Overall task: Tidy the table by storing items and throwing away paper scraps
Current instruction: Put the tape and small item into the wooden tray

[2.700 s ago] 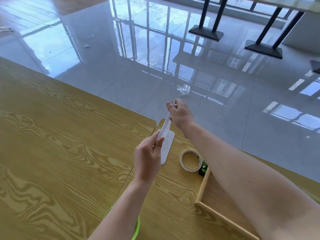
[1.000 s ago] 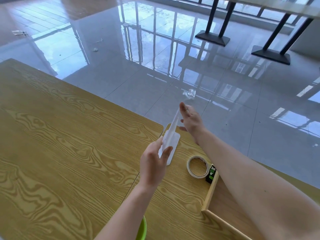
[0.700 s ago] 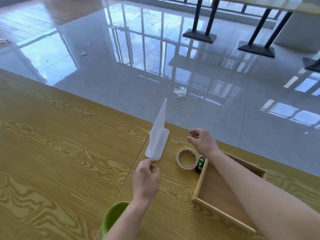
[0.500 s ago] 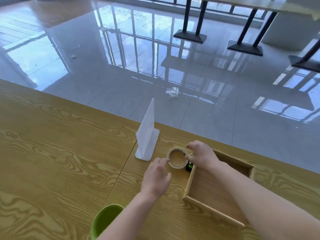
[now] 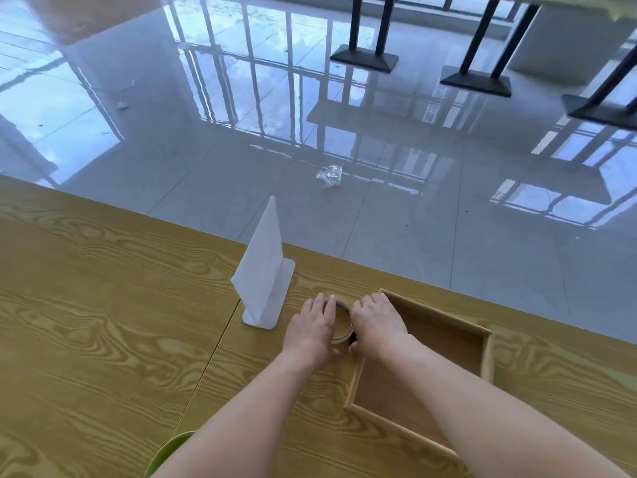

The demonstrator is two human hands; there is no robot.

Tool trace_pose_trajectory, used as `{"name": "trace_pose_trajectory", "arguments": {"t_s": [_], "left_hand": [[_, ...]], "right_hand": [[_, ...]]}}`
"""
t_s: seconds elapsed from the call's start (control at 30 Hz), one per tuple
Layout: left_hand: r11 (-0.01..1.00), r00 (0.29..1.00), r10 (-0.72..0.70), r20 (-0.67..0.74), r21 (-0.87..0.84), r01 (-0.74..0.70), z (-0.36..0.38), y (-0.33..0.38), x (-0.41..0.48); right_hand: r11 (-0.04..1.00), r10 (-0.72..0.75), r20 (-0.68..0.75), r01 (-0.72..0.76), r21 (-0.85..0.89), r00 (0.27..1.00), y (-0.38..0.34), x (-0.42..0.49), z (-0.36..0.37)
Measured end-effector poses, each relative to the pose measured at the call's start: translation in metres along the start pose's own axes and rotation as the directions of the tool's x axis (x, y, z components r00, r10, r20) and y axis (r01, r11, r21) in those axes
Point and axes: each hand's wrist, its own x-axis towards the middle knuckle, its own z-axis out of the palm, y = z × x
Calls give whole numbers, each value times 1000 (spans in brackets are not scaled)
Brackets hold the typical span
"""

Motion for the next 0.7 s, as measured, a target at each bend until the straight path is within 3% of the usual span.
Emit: {"name": "trace_pose_trajectory", "arguments": {"t_s": [0.13,0.27,0.37,0.5,0.7], "left_hand": [[999,998,2,-69,35,0,6,1,3],[998,992,-30,-126,-61,23,11,-2,4],[976,984,-90,-151,-212,57,14,-4,-2],[913,972,-145,-183,-403,60,11,1,-10],[880,967,-128,-222,-475,7,3,21,-21]], "right_hand": [[1000,0,-26,0,19,1000,-4,3,7],[994,1,-68,6,106,998,-6,2,6],[951,46,-164,7,309,985,2,-6,1],[818,222,-241,-46,574,945,27,-30,5],[777,213,-27,-152,611,977,45,-51,30]]}}
